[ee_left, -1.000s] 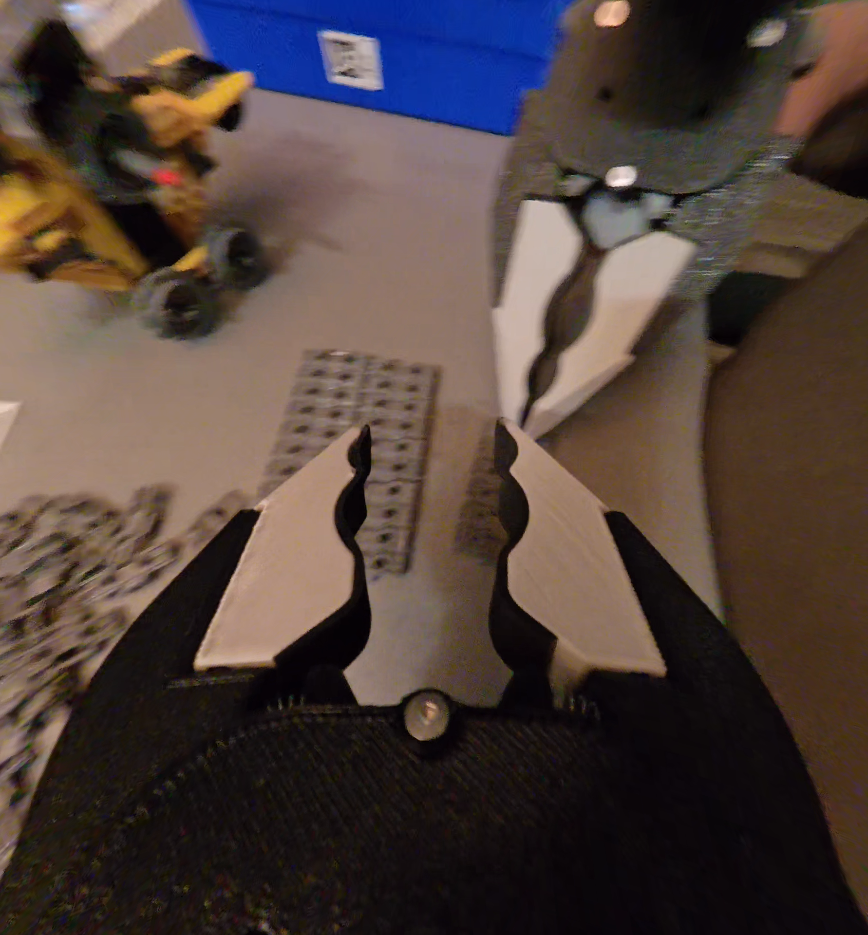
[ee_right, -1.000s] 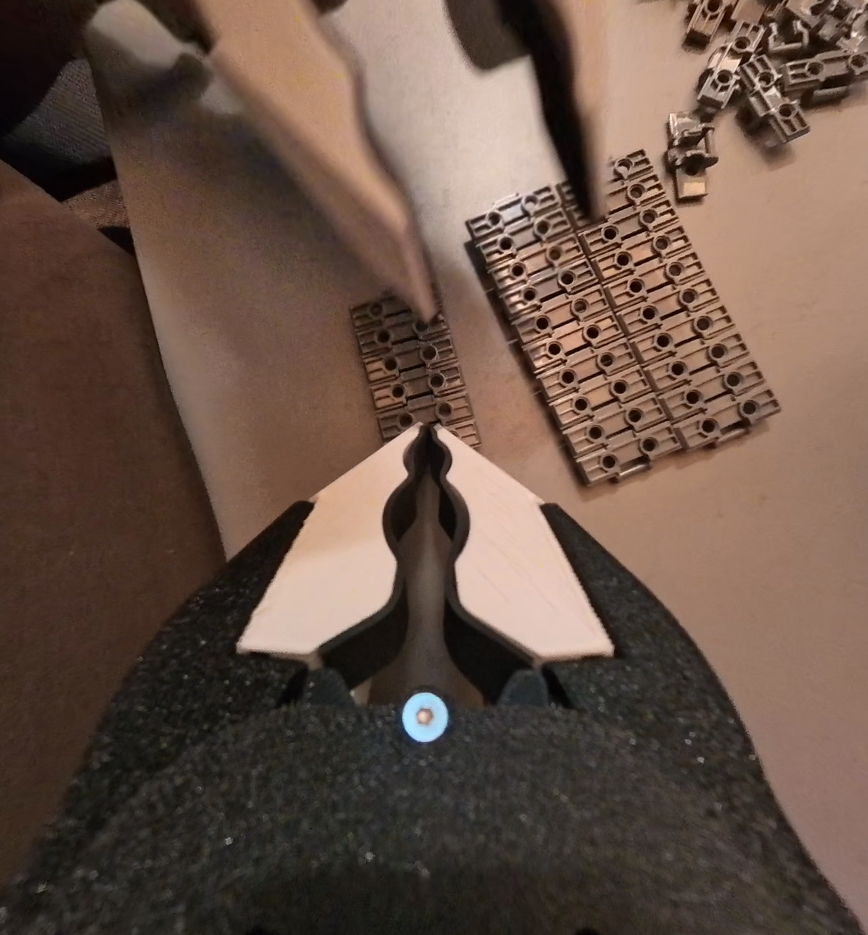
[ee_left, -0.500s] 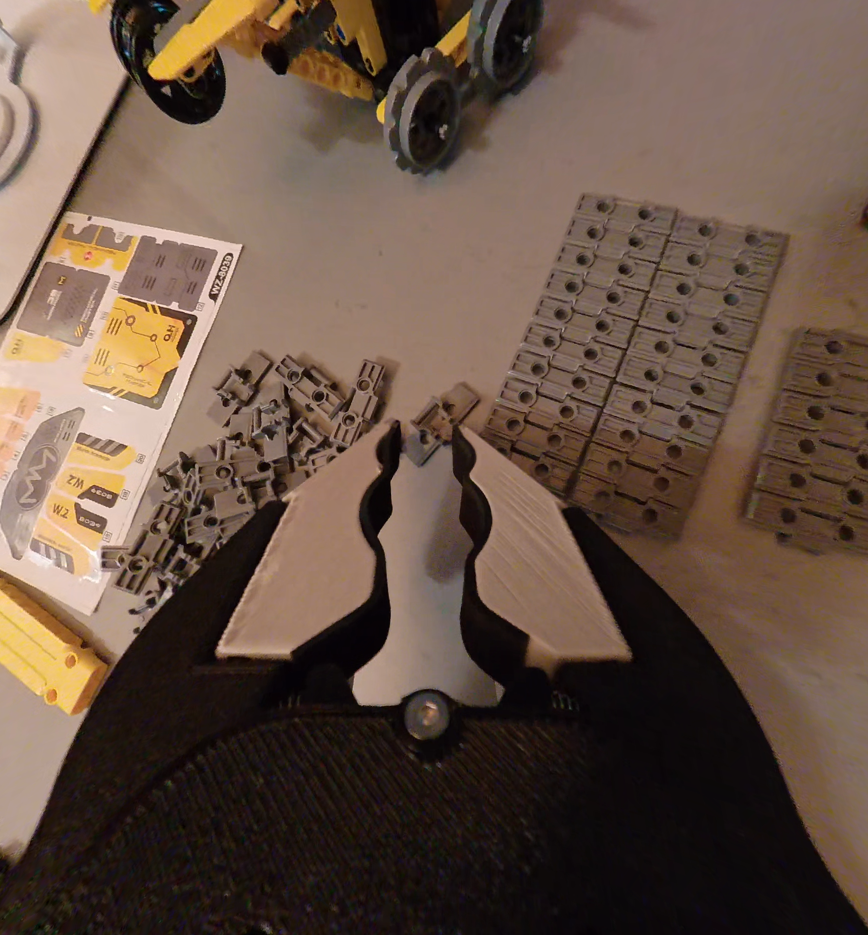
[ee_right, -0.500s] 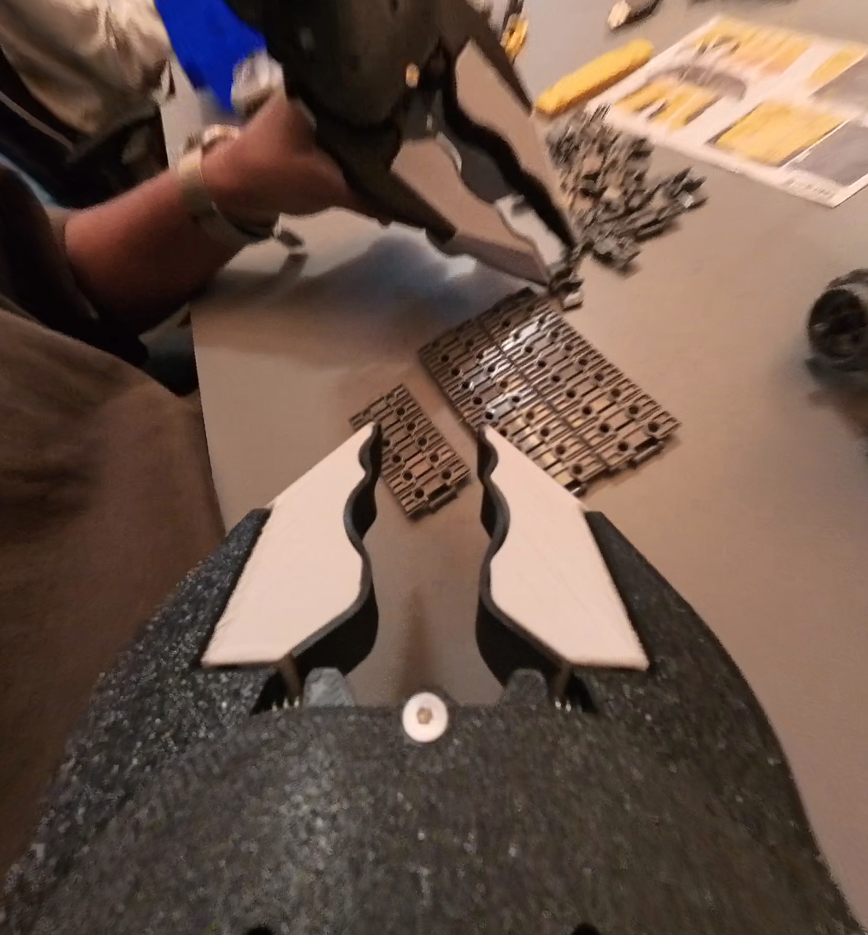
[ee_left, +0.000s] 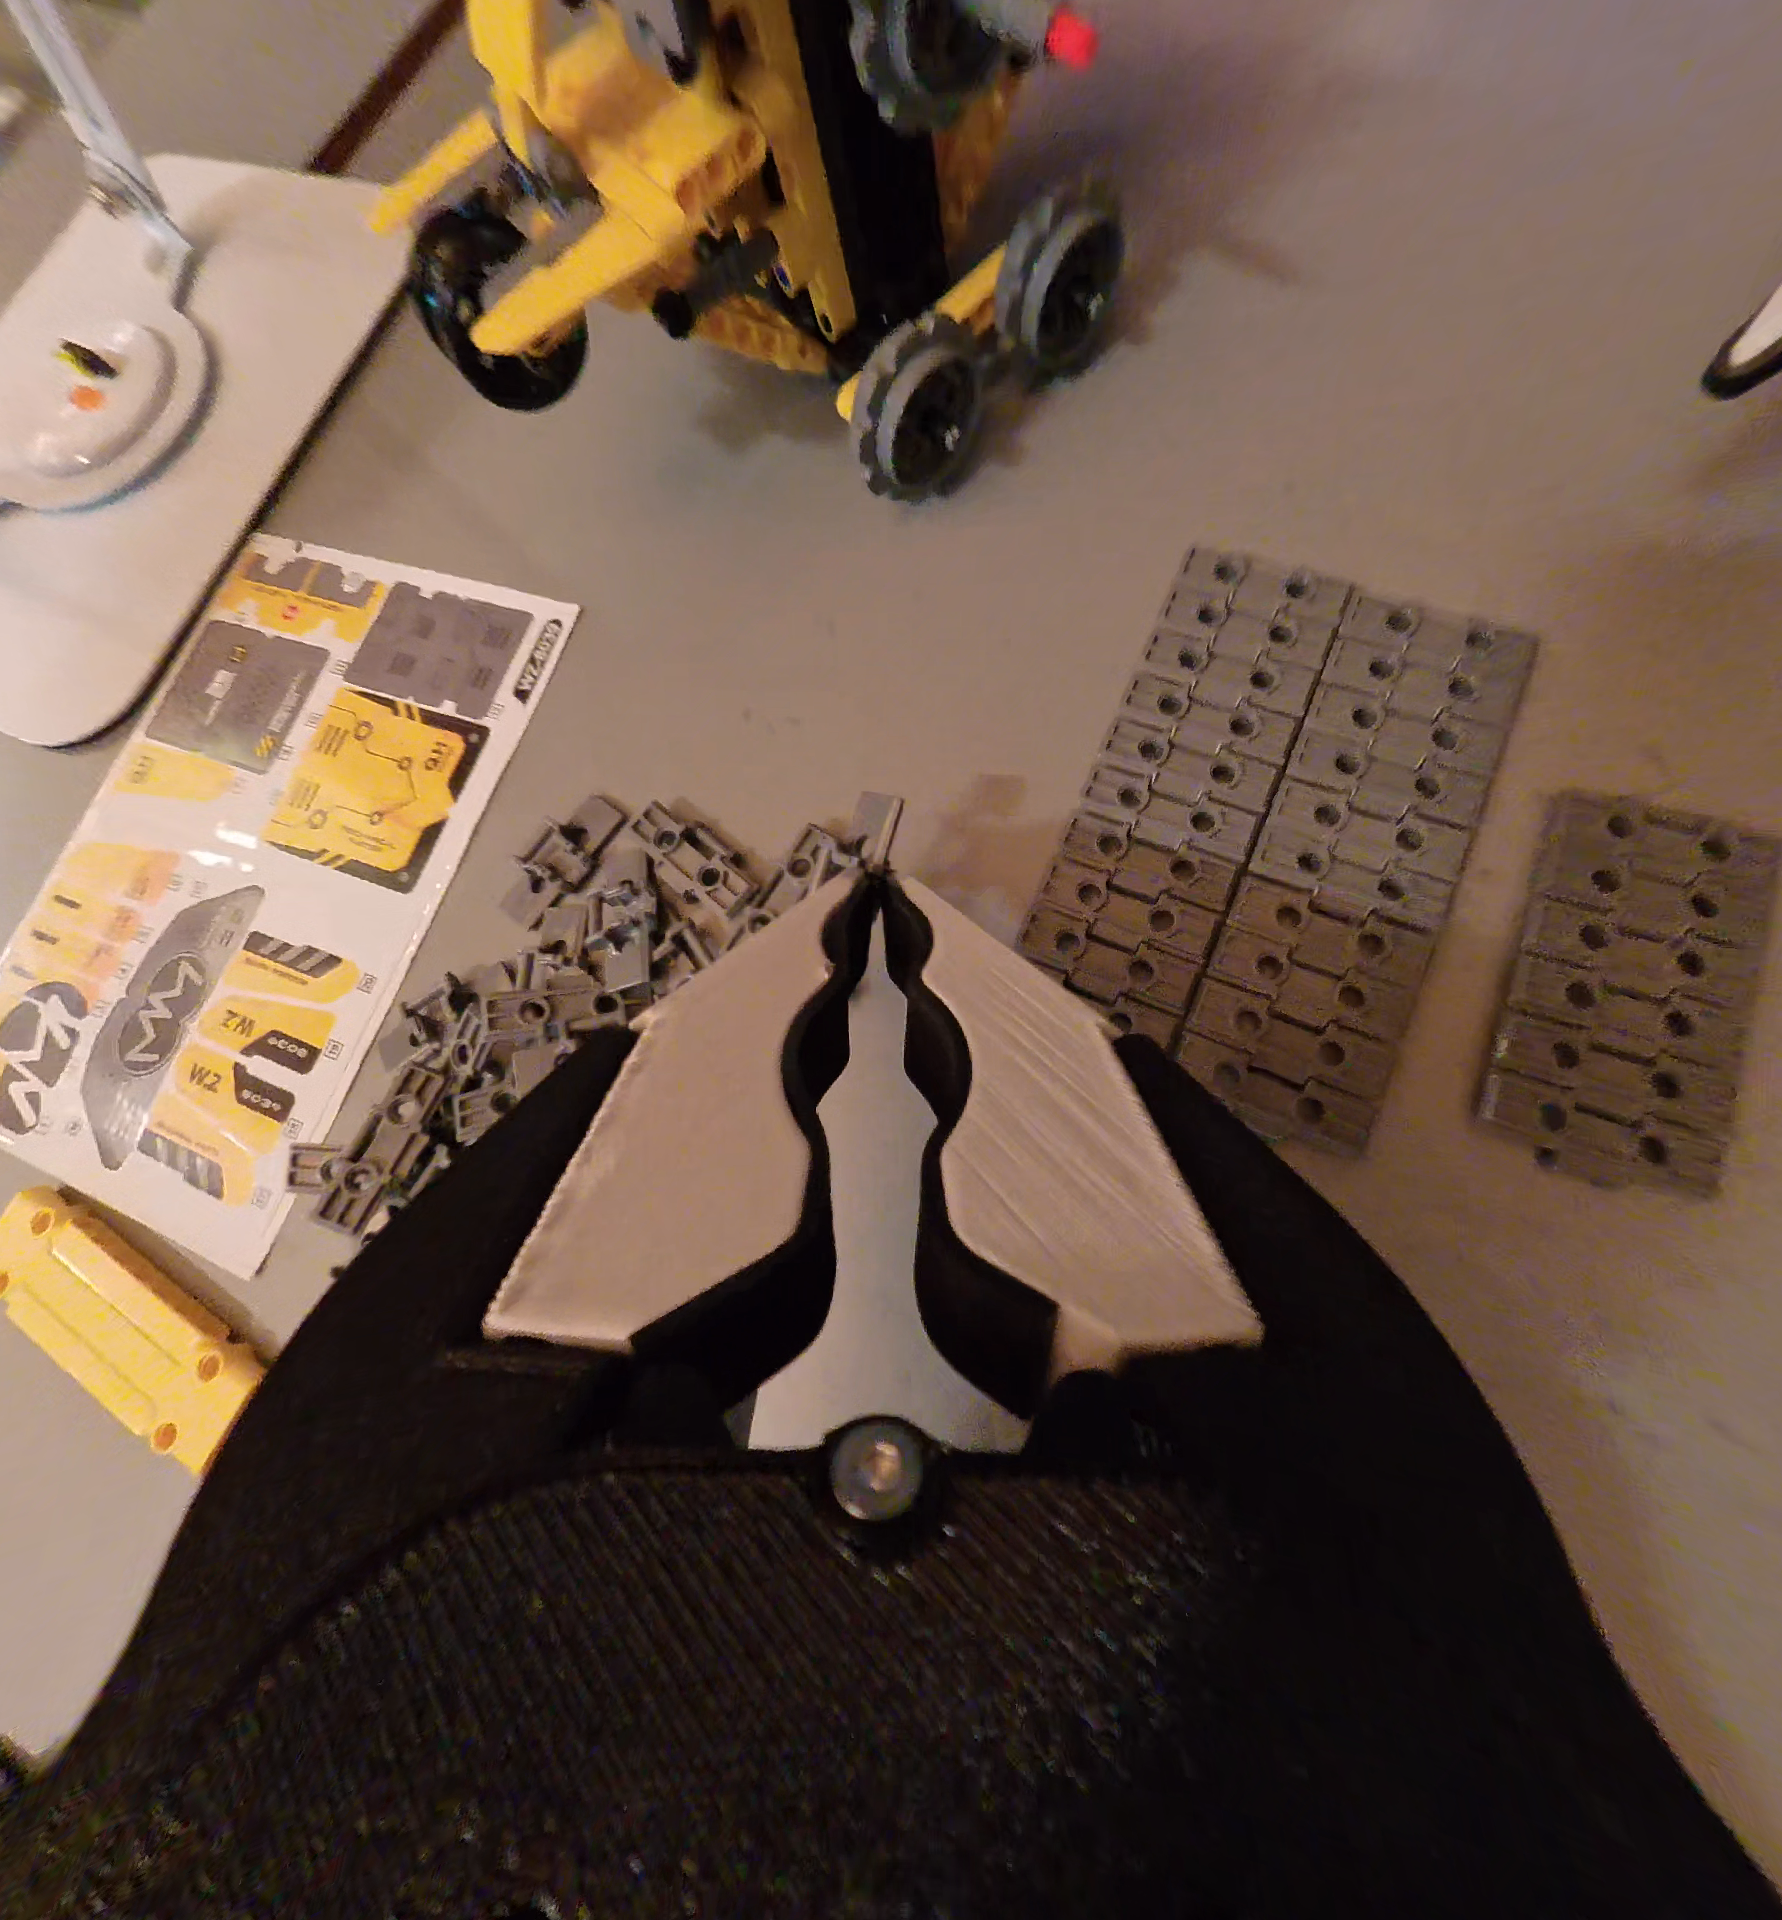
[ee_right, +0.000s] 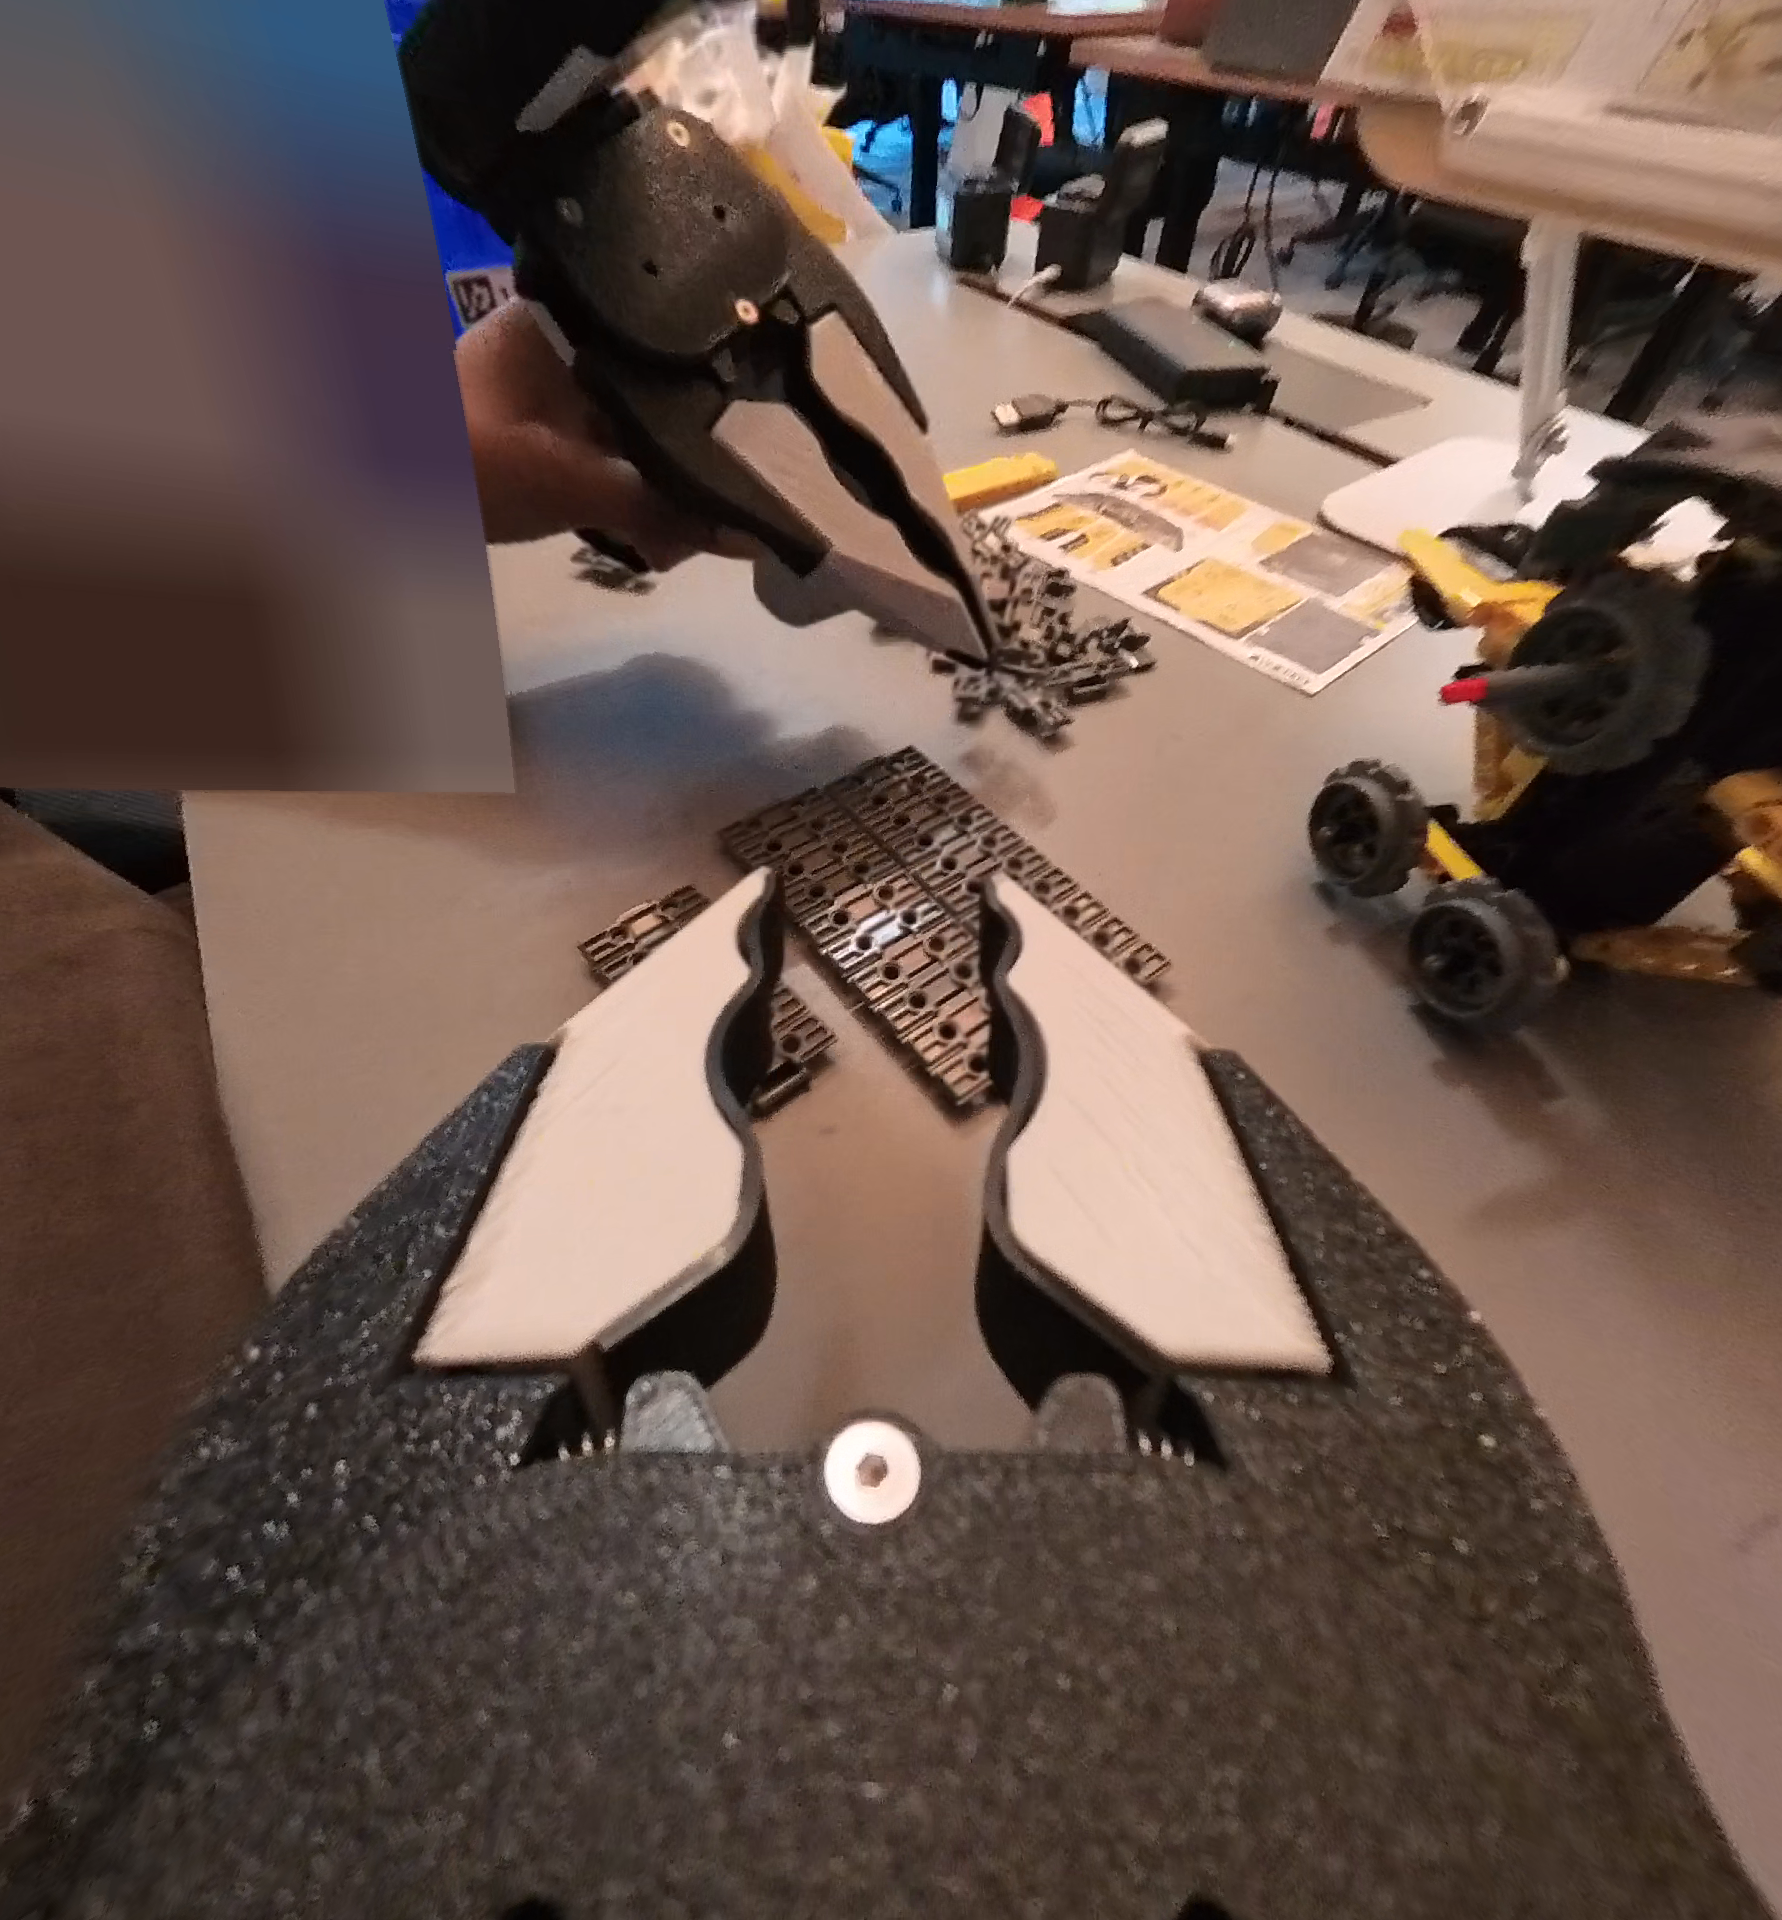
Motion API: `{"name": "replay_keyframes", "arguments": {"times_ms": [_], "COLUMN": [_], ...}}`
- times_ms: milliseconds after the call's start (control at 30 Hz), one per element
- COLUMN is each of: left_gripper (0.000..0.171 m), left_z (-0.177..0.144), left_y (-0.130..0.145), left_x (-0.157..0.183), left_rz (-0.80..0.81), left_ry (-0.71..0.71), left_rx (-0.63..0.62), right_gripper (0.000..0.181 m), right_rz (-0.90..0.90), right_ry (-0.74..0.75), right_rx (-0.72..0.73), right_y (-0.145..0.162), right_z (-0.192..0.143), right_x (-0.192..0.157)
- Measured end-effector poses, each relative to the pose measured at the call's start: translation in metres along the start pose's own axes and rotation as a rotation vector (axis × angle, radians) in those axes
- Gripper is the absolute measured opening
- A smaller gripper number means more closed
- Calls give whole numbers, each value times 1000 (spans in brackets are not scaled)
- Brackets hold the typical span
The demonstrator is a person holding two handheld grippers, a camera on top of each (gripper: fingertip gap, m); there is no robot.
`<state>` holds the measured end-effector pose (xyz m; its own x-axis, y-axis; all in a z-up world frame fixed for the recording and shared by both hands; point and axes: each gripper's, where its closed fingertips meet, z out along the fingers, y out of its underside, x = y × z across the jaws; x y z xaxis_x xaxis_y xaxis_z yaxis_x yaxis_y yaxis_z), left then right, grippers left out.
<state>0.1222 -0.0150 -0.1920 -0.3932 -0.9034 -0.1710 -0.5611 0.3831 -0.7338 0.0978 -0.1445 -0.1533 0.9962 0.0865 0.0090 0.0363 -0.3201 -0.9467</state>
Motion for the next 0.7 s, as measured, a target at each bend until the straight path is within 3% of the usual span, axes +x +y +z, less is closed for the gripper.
{"name": "replay_keyframes", "arguments": {"times_ms": [100, 200, 300, 500, 700], "left_gripper": [0, 0, 0, 0, 0], "left_z": [-11, -28, -47, -76, -74], "left_y": [-10, -33, -56, -80, -75], "left_x": [5, 25, 55, 99, 110], "left_rz": [-62, -174, -342, -733, -890], "left_ry": [45, 179, 393, 831, 963], "left_rx": [77, 214, 341, 523, 538], "right_gripper": [39, 41, 30, 45, 47], "right_rz": [-48, -157, -249, -401, -638], "right_ry": [42, 125, 93, 78, 163], "right_rx": [52, 109, 153, 243, 198], "right_y": [-8, -17, -22, -42, -44], "right_z": [-3, -5, -1, -2, 3], "right_x": [4, 7, -8, -21, -28]}}
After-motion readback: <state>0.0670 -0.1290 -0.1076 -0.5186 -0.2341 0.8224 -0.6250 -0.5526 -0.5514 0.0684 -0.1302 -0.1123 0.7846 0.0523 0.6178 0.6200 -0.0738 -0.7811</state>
